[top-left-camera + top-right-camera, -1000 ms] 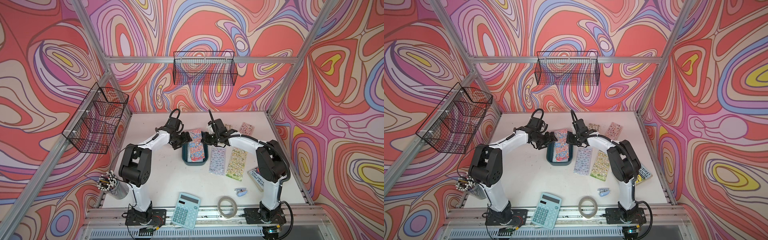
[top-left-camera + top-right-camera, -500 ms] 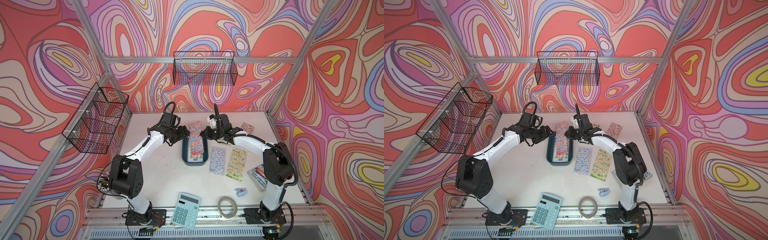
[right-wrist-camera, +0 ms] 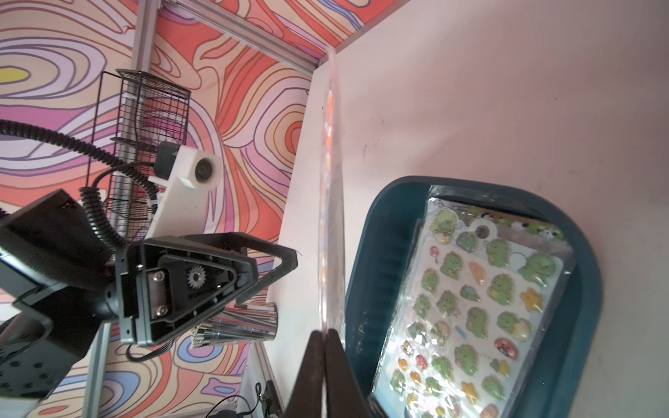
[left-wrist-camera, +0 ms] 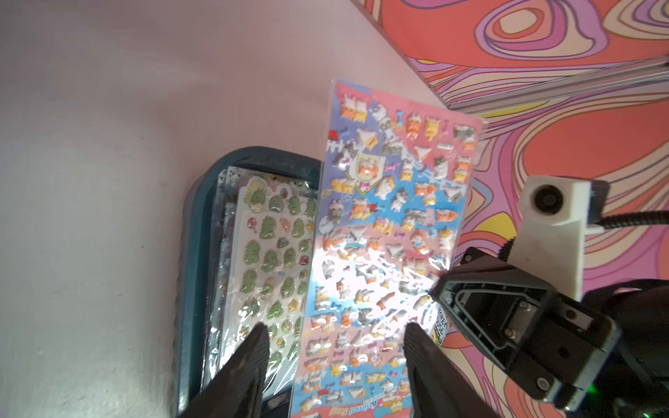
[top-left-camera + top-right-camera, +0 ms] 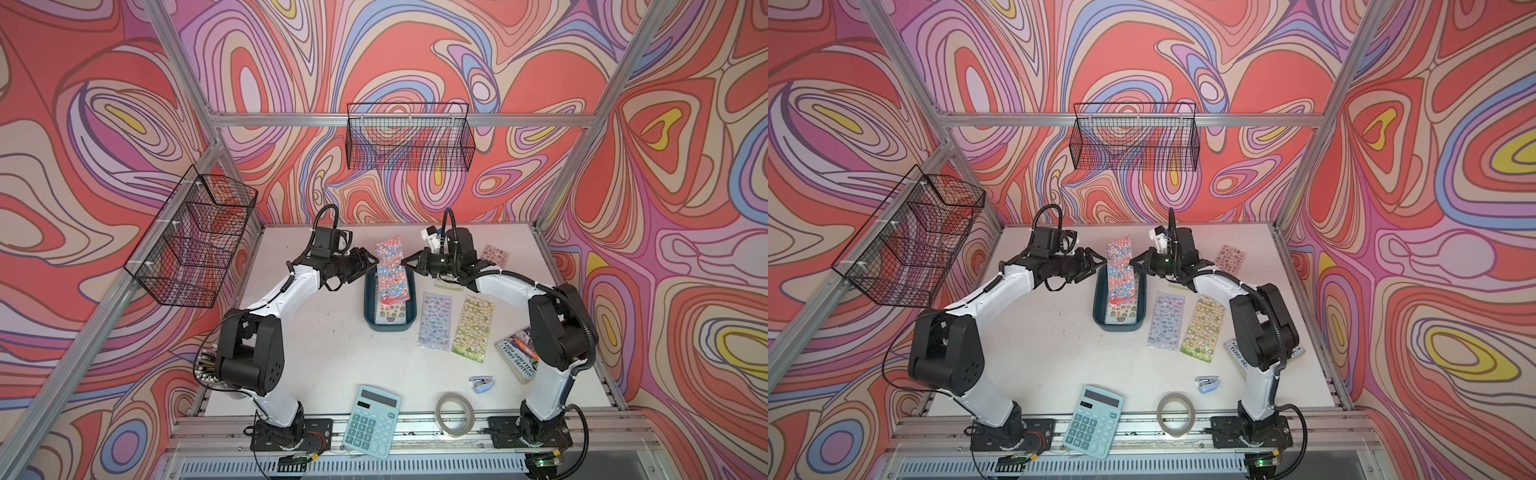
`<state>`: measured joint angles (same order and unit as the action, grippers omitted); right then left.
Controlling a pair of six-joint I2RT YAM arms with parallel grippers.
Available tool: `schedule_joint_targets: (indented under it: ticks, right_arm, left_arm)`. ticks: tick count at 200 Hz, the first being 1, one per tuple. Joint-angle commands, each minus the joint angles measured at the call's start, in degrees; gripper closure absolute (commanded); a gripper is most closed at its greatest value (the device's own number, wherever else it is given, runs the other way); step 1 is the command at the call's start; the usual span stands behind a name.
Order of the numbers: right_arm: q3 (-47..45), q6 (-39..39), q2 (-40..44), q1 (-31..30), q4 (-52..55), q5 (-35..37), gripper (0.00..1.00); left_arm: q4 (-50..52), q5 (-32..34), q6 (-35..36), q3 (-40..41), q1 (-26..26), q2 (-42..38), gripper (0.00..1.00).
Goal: Take the stickers out of the storage box
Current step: Pick up the sticker from the storage box, then place the sticker at the center of the board.
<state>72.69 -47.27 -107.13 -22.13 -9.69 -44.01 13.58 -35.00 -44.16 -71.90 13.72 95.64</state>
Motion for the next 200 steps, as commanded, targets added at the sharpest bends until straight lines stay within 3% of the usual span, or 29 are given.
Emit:
schedule_joint_targets:
  ticks: [1,33,56,117,177,185,200]
  right_arm:
    - [-1.45,-6.41,1.27,0.58,-11.3,-5.88,1.0]
    - [-4.53,-17.26,-0.07,1.08,-25.74,-9.38,1.0]
    - [-5.01,-19.27,-0.71,1.09,-28.51,-9.52,1.0]
    - [-6.35,-19.99,-0.77,1.06,-29.5,-9.25,1.0]
    - [-6.17,-20.76,-1.35,1.08,-29.41,-8.69,1.0]
    - [-6.01,-20.36,-1.48,1.07,-28.13,-8.54,0.93]
    - [-5.5,-18.42,-1.23,0.97,-24.8,-7.93,0.83]
  left_arm:
    - [-4.38,-3.82,-0.75,0.29,-0.07,-1.59,0.44]
    - [-4.75,-3.82,-0.75,0.36,-0.1,-1.18,0.46]
    - [-5.04,-3.64,-1.48,0.36,-0.27,-0.65,0.48]
    - [-11.9,-7.52,-7.34,0.51,-0.2,-0.27,0.72]
    - [-12.61,-7.36,-8.66,1.82,-0.18,-1.15,0.94]
    - [-12.36,-7.19,-8.7,1.75,-0.19,-1.32,1.0]
    - [-12.37,-6.92,-8.75,1.83,-0.27,-1.8,1.0]
